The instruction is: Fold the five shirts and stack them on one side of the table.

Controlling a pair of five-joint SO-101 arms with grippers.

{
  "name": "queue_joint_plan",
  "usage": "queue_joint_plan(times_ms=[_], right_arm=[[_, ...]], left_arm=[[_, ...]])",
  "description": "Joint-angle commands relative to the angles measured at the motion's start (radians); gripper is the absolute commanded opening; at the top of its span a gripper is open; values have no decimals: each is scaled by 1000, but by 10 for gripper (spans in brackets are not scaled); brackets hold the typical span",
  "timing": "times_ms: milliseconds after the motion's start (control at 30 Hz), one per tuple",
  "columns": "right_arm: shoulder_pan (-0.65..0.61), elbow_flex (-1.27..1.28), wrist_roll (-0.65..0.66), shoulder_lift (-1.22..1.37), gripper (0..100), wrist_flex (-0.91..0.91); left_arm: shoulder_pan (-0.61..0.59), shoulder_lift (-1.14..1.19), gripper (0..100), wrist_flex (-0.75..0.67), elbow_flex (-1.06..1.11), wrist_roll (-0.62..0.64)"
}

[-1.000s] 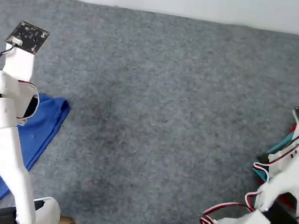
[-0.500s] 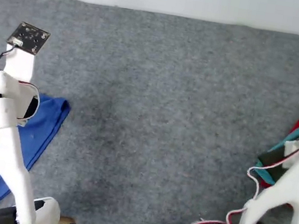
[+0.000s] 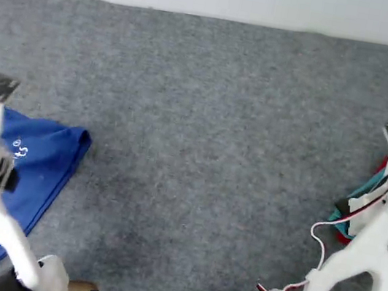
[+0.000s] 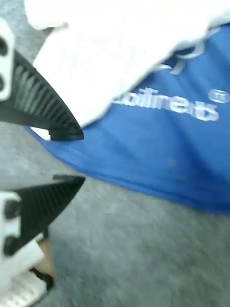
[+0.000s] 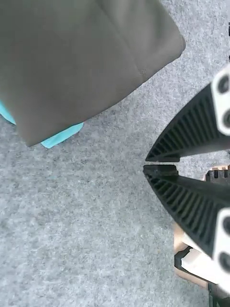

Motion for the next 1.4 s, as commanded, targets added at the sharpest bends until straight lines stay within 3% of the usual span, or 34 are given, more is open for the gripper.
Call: queue_joint_plan(times_ms=[0,233,700,833,1200,1367], right_arm=[[-7,-43,-9,-41,9,42],[-7,-43,-9,-41,9,44],[-7,-43,-9,-42,9,44],[-7,-43,-9,-42,9,44],[-2,-43,-9,-42,9,44],[-2,-43,-9,-42,9,44]], left_arm=[[-155,-25,175,-75,51,-158],[-325,-23,214,-333,243,-295],[-354,-23,209,-628,503,-333],[-353,-23,164,-694,556,-338],[-351,-34,15,-700,555,-376],[-348,-35,14,-505,321,-315]])
